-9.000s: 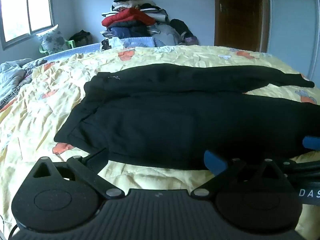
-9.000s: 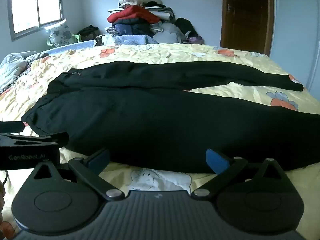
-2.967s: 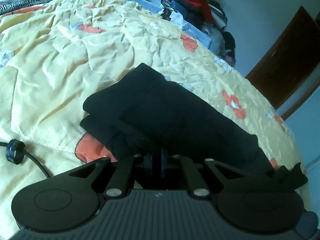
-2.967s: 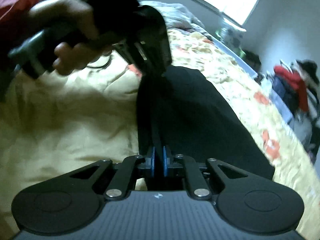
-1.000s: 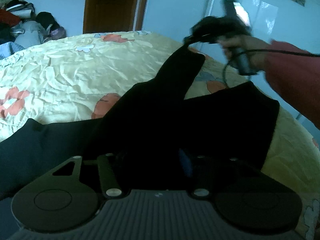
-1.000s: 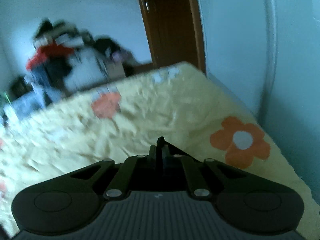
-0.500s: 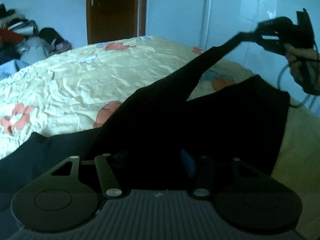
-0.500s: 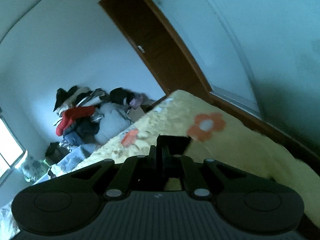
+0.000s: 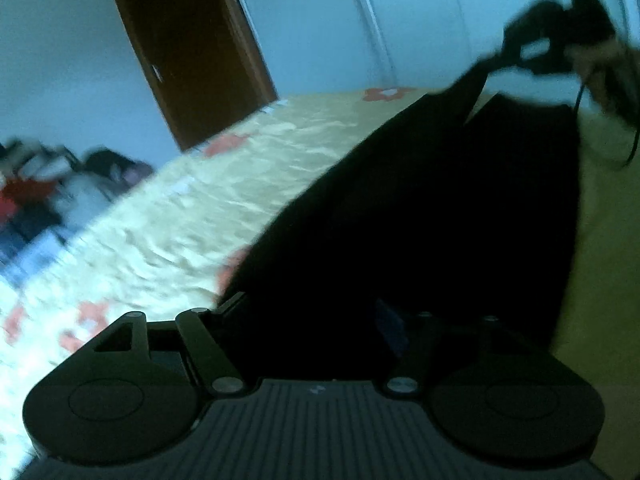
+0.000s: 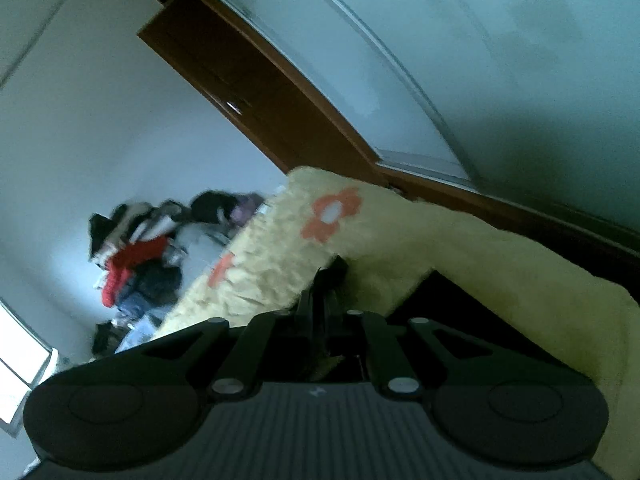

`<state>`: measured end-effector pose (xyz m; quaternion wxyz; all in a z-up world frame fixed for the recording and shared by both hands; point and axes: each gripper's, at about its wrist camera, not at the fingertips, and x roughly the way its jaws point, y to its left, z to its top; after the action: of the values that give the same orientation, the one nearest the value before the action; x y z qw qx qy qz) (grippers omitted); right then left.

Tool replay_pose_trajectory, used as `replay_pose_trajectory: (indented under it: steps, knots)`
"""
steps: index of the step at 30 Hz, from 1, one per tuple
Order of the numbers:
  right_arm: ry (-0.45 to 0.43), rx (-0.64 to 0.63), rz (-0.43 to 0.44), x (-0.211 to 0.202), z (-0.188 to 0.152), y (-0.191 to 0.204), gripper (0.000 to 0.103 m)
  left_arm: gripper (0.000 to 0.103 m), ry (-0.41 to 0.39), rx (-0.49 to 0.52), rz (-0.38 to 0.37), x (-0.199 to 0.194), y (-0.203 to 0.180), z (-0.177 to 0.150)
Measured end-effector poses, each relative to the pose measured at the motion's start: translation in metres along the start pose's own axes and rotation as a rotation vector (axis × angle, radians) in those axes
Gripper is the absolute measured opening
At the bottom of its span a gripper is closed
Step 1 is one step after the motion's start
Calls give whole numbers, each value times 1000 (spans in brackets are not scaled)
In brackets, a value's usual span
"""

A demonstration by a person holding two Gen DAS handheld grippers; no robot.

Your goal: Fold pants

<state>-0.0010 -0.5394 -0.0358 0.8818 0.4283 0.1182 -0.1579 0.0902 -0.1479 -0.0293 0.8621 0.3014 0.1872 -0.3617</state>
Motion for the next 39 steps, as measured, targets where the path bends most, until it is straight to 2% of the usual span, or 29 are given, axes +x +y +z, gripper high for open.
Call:
replay_pose_trajectory:
  steps: [3, 5, 7, 8, 10, 13, 16, 19, 21, 23, 25, 27, 31, 34, 39]
  knots:
    - [-18, -11, 41, -2, 8, 5, 5, 72, -31, 74, 38, -2, -5, -1]
    - [-25, -12, 61, -1, 14, 9, 5, 69, -15, 109, 42, 2, -8, 0]
    - [-32, -7, 75, -2, 17, 12, 5, 46, 14, 125, 47, 9, -10, 1]
    - [-34, -6, 79, -2, 18, 12, 5, 41, 33, 121, 41, 13, -10, 1]
    - [-41, -1, 89, -3, 19, 12, 5, 21, 49, 97, 21, 16, -9, 1]
    - [-40, -5, 89, -3, 19, 10, 5, 9, 40, 41, -19, 13, -5, 4]
    - [-29, -5, 82, 1, 21, 8, 5, 8, 12, -52, -44, 6, 6, 8]
    - [1, 17, 89, 16, 30, 11, 5, 8, -6, -187, 4, 6, 31, 16]
    - [-11, 29, 130, 22, 40, 20, 5, 9, -37, -312, 46, -1, 52, 22]
    - [-66, -19, 207, 10, 49, 39, 5, 8, -102, -385, 37, -17, 65, 27]
    - [-119, -94, 212, -13, 51, 53, 5, 8, -120, -359, -15, -29, 62, 31]
    - [-123, -96, 165, -30, 45, 45, 5, 8, -102, -311, -62, -35, 49, 29]
    - [-72, -17, -16, -50, 17, -15, 5, 9, -29, -253, -216, -30, 14, 12]
    - [-32, 78, -88, -59, -6, -54, 5, 9, 24, -197, -245, -25, -9, 1]
    - [-30, 104, -121, -74, -20, -71, 5, 9, 32, -210, -261, -26, -8, 0]
